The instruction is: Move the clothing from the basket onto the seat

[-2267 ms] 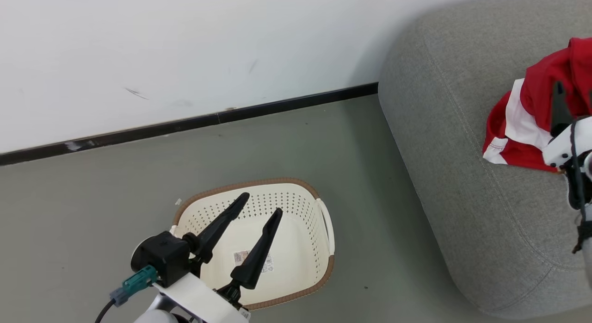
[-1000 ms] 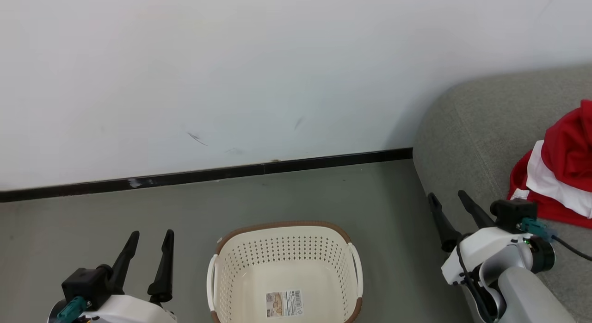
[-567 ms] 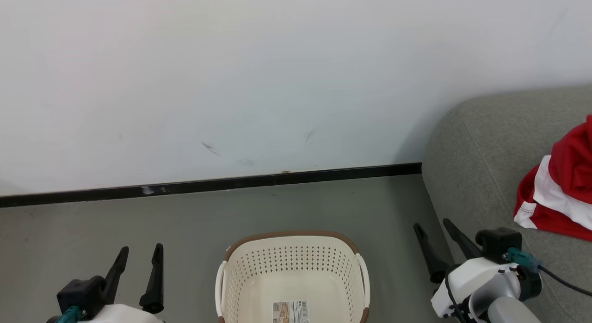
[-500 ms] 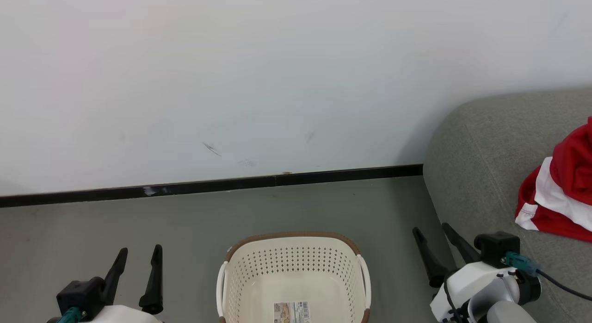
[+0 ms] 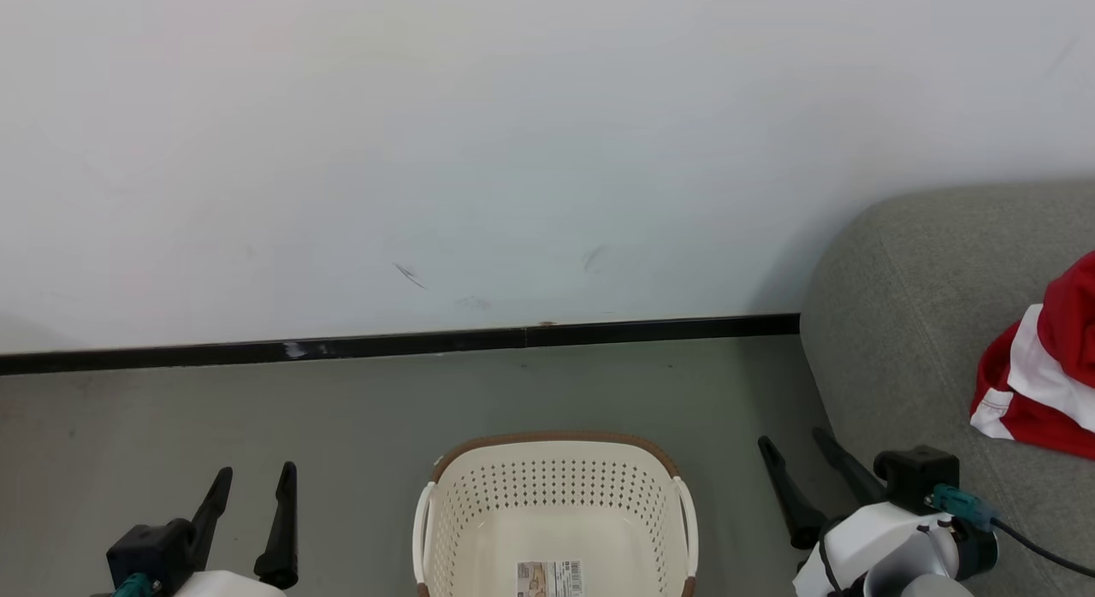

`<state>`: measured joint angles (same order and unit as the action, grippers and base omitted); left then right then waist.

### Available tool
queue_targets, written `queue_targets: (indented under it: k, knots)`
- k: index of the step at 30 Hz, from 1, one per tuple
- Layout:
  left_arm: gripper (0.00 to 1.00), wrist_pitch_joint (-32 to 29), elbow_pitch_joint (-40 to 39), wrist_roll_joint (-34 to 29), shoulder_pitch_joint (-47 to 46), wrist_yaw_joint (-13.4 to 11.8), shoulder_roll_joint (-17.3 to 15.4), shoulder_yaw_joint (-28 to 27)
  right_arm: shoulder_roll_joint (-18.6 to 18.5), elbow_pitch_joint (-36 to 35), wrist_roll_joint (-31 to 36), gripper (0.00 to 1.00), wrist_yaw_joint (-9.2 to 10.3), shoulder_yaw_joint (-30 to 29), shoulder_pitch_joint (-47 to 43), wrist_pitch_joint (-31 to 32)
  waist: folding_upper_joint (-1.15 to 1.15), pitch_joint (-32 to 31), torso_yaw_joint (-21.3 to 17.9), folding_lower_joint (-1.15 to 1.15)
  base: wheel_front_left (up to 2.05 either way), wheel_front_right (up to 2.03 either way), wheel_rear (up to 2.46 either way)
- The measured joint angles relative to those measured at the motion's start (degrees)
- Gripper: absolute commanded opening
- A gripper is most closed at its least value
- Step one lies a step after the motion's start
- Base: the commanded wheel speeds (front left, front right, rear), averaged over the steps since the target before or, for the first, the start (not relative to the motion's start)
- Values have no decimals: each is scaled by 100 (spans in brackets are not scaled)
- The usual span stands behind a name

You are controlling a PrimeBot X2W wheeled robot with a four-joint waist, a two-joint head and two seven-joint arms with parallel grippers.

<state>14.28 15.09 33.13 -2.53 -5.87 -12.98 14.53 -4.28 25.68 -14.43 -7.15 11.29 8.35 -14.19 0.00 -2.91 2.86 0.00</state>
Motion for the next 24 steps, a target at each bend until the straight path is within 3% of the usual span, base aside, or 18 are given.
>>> queue_targets:
  k: [8,9,17,24]
  knots:
    - [100,1,7,-52,0,7,51,-86,1,-88,25,100,0,-46,-114,0,0,-6,22,0,0,0,0]
    - [0,1,7,-53,0,15,55,-91,1,-97,26,0,0,-52,-118,0,0,-7,24,0,0,0,0]
    - [0,-24,328,-29,285,44,357,7,105,209,-13,0,8,-19,-489,18,0,-8,27,0,0,0,0]
    - [0,-170,345,398,288,108,372,-116,108,204,-424,0,8,-220,-460,163,0,-3,27,0,0,0,0]
